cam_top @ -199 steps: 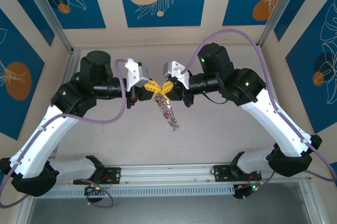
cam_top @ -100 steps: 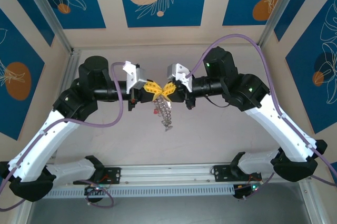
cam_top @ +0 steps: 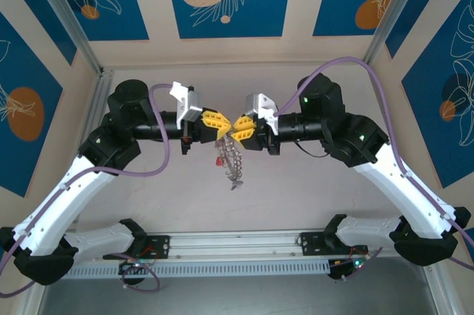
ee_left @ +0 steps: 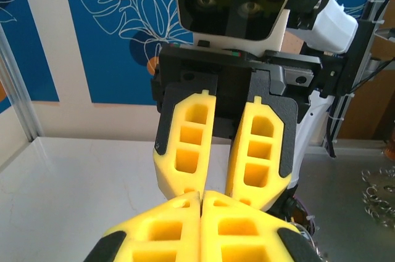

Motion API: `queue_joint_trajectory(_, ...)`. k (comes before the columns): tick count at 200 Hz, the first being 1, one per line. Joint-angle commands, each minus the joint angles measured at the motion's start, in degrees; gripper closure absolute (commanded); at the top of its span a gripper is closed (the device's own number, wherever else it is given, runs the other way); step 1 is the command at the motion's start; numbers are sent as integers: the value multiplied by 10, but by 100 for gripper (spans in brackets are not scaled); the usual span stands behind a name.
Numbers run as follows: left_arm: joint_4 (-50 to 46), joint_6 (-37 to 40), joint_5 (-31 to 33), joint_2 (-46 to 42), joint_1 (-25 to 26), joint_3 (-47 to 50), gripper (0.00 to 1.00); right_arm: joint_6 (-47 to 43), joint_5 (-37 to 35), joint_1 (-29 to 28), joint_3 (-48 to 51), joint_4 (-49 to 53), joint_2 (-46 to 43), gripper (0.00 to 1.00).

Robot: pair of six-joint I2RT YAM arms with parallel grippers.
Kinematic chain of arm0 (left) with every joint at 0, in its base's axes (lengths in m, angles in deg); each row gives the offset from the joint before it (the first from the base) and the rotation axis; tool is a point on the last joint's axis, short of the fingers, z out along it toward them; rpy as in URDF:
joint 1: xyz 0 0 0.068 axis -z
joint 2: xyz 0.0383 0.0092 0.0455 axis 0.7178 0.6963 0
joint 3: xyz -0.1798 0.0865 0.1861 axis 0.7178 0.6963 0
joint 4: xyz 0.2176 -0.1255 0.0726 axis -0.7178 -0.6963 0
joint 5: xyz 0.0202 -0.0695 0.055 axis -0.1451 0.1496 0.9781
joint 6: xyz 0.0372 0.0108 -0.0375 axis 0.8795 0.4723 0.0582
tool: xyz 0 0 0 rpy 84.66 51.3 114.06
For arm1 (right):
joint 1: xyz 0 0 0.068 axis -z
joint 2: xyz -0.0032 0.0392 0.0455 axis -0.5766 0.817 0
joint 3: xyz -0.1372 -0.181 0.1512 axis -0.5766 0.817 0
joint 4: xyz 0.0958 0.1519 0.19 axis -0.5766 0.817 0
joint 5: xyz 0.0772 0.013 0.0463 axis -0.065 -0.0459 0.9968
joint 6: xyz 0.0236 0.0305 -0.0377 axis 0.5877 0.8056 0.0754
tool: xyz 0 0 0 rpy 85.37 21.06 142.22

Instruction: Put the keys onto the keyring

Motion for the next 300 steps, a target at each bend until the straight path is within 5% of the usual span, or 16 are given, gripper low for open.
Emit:
queue_joint_trajectory(1,90,-32,-6,-14,-12,10,100,10,30,2,10,-1,-13,80)
queue_joint_trajectory(44,184,-84,-10,-23,-11,51,100,20,31,8,16,-19,-19,83)
queue_joint_trajectory(74,236,-118,-14,-28,-12,73,100,27,34,12,21,-30,-18,94)
queue_joint_trajectory(205,418,-232,-27,-14,-13,123,100,52,56,27,39,-66,-24,95)
queue_joint_trajectory(300,442,-249,-35,-9,-13,130,100,77,76,28,16,-65,4,95)
